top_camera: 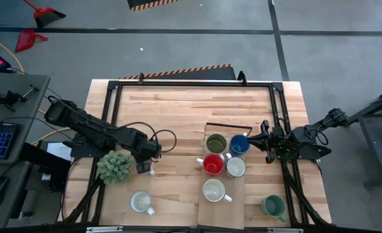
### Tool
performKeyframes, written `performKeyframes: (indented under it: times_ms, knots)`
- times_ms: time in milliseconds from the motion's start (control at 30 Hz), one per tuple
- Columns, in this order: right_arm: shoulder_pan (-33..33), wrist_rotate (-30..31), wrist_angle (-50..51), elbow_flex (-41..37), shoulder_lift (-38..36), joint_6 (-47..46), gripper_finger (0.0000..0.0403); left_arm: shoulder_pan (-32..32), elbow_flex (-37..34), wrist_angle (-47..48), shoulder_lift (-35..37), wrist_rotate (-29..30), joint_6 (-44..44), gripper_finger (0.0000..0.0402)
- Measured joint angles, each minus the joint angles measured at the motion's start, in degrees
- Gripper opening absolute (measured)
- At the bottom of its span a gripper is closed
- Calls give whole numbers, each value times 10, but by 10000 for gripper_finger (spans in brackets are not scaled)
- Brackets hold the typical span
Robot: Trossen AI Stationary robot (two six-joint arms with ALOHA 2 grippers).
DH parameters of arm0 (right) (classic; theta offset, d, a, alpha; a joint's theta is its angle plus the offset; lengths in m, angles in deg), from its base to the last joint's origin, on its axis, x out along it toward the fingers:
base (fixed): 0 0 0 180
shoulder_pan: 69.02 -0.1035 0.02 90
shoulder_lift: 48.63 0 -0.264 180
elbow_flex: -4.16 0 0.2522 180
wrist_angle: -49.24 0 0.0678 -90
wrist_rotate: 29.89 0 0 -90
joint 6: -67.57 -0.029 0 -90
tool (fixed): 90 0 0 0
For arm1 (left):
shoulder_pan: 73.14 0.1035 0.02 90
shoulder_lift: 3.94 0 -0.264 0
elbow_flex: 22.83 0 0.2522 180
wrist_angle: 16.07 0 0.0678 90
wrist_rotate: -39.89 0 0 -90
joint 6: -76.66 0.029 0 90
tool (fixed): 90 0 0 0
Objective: Place coffee mugs
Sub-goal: Move the gray and white mug to the lower middle of the table
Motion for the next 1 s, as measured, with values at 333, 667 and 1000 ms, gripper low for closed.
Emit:
performKeyframes:
  times_ms: [333,667,1000]
  knots:
    - [0,0,0,0,0,0,30,27,12,6,0,-13,9,8]
    - [0,0,0,0,0,0,30,48,189,0,0,5,90,8]
    - [0,0,0,0,0,0,30,-23,430,15,-64,76,132,8]
